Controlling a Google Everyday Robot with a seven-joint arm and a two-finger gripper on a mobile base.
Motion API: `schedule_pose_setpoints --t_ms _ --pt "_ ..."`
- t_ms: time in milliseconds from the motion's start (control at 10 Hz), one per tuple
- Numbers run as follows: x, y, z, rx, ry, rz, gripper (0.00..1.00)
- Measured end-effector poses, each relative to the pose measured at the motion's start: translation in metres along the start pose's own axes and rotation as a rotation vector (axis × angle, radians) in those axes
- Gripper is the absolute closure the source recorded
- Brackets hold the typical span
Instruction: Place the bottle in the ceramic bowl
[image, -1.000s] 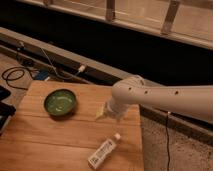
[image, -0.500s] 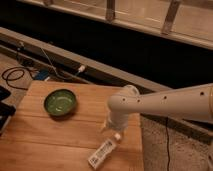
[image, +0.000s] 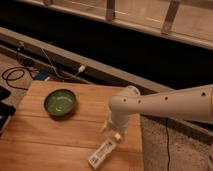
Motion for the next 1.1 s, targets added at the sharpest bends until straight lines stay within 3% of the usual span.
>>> schedule_pose_setpoints --t_ms 500,900,1100 --pt "-0.009 -0.028 0.054 0.060 0.107 0.114 0.35" --pt "-0.007 -0.036 0.080 0.028 0.189 0.166 0.35" --pt "-0.005 -0.029 0.083 0.009 0.197 0.150 0.42"
